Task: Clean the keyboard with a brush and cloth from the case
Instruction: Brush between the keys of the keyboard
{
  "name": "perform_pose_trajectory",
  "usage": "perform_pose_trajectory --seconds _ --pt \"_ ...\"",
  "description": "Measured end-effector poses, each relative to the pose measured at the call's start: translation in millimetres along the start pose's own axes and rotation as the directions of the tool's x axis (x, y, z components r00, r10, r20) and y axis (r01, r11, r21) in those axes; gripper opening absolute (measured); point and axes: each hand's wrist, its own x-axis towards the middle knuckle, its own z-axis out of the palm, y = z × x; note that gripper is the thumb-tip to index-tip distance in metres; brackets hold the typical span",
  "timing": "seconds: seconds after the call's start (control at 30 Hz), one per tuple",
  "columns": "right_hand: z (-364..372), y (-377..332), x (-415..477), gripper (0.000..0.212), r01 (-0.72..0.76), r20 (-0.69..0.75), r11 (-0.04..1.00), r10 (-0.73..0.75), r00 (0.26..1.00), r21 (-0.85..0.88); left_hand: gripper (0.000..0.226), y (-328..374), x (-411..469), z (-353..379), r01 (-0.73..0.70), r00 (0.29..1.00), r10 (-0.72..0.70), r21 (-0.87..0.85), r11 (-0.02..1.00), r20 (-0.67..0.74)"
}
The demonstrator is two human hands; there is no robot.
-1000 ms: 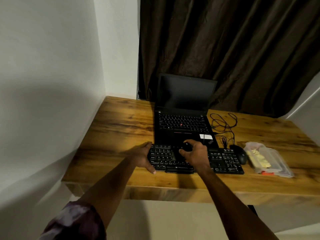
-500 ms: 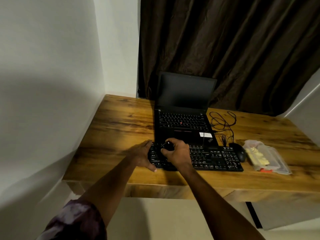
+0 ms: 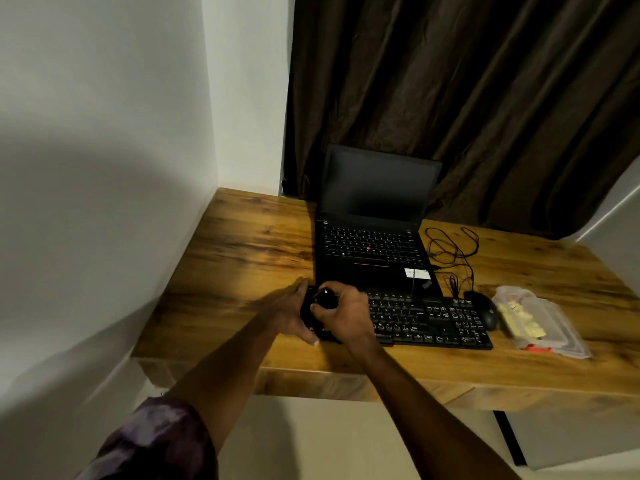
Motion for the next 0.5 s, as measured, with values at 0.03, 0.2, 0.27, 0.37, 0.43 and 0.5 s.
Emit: perform_pose_trajectory --seconds 0.03,0.2,0.27,0.37,0.43,0.5 --pt "2 -2 0 0.028 0.000 0.002 1.000 0.000 1.000 0.024 0.155 0 -1 -1 0.011 1.000 -0.011 -0.012 1.000 0.002" --pt "-16 14 4 0.028 -0.057 -0.071 0.998 0.057 0.996 -0.002 0.154 1 -5 -2 -0.001 1.000 0.001 0.023 1.000 0.004" --pt "-31 25 6 0.036 -0.103 -0.112 0.990 0.092 0.989 -0.094 0.158 2 -5 -3 0.016 1.000 -0.016 0.035 0.999 0.011" --pt "-36 31 8 0.042 -0.128 -0.125 0.962 0.100 0.987 -0.241 0.161 1 -4 -5 0.028 0.999 -0.029 0.037 0.999 0.018" --pt "-27 26 9 0.043 -0.094 -0.102 0.959 0.068 0.992 -0.269 0.158 1 -3 -3 0.025 1.000 -0.026 0.045 0.999 0.018" --pt "-15 17 8 0.039 -0.040 -0.069 0.976 0.026 0.997 -0.213 0.151 2 -1 -1 0.011 1.000 -0.011 0.050 0.999 0.010"
